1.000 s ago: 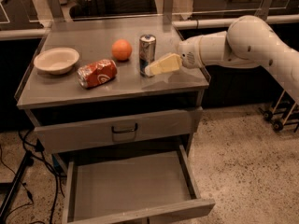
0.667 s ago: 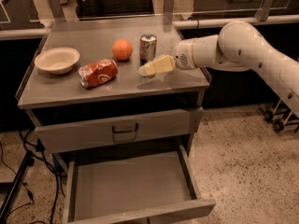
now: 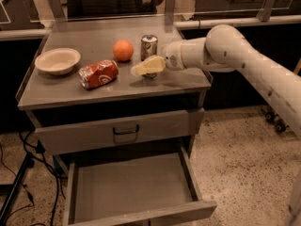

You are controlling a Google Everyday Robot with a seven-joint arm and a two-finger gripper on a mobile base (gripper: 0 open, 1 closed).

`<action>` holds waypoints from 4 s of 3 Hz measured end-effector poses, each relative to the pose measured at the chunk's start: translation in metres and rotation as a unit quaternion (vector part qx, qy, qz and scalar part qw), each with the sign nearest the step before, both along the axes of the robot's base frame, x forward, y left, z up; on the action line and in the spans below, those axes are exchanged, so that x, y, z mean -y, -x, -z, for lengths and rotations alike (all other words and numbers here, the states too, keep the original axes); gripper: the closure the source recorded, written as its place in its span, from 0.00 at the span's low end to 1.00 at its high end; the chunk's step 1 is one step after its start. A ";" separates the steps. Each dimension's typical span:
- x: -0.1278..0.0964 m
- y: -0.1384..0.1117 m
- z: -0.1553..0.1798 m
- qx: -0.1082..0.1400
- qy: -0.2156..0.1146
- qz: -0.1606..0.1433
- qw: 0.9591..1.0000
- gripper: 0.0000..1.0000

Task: Place redbull can into middle drawer

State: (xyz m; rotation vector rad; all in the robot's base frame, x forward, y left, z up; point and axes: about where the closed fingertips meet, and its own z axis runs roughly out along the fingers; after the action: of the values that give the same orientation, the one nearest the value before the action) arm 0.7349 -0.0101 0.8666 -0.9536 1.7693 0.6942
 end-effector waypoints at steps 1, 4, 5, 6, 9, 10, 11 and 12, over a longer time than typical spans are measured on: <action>-0.008 -0.008 0.002 0.001 -0.011 -0.003 1.000 0.00; -0.008 -0.008 0.002 0.001 -0.011 -0.003 1.000 0.66; -0.008 -0.008 0.002 0.001 -0.011 -0.003 1.000 0.88; -0.008 -0.008 0.001 0.002 -0.011 -0.003 1.000 1.00; 0.008 0.057 -0.041 0.026 -0.002 0.048 0.999 1.00; 0.013 0.099 -0.052 0.026 -0.013 0.084 0.996 1.00; 0.018 0.134 -0.057 0.028 -0.024 0.122 0.992 1.00; 0.021 0.140 -0.055 0.027 -0.024 0.128 0.991 1.00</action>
Offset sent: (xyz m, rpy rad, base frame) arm 0.0076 0.0077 -0.0014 0.0208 -0.0028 0.0058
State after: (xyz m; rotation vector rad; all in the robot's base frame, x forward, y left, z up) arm 0.5953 -0.0310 0.9213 -0.6893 1.7800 0.5396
